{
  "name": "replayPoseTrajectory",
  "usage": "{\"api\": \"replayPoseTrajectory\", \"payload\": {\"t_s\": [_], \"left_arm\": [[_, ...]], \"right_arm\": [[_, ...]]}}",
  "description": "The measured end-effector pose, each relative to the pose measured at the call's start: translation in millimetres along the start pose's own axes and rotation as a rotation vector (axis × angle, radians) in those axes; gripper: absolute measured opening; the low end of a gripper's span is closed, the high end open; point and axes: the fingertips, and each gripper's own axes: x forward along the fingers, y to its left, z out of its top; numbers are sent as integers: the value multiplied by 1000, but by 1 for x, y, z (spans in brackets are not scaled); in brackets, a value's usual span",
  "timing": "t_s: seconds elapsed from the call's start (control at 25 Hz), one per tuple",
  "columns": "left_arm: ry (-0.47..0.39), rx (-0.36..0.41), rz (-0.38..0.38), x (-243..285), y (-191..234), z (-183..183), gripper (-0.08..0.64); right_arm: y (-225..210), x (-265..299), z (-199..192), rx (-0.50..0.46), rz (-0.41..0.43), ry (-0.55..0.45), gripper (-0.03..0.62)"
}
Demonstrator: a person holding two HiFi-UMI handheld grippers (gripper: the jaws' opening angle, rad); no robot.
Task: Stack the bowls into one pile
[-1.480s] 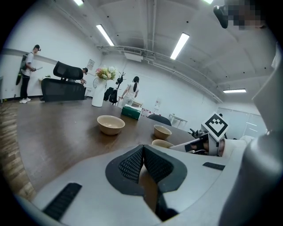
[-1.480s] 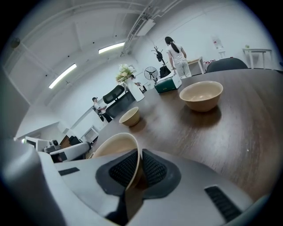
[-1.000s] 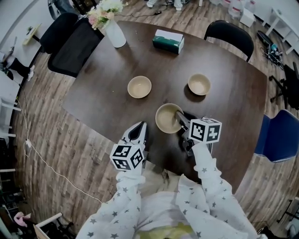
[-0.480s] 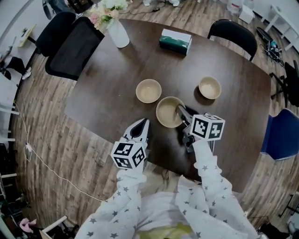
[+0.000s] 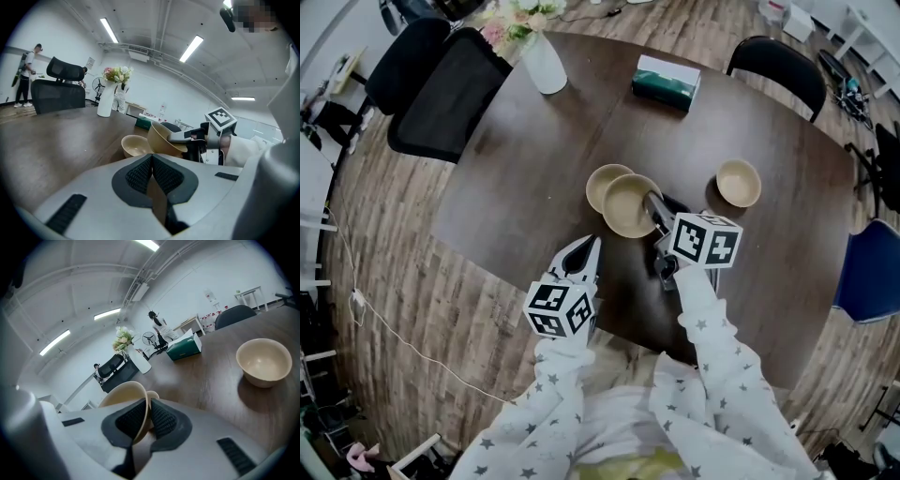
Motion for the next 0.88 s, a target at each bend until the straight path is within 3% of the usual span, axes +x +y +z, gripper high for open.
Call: {"api": "replayPoseTrajectory", "payload": {"t_s": [0.48, 0.88], "left_arm": [[23, -4, -10, 11, 35, 8, 26], [34, -11, -22, 14, 39, 9, 26]], "right_arm": [[1, 49, 8, -1, -59, -11, 43], [-1, 64, 1, -66, -102, 31, 44]]}}
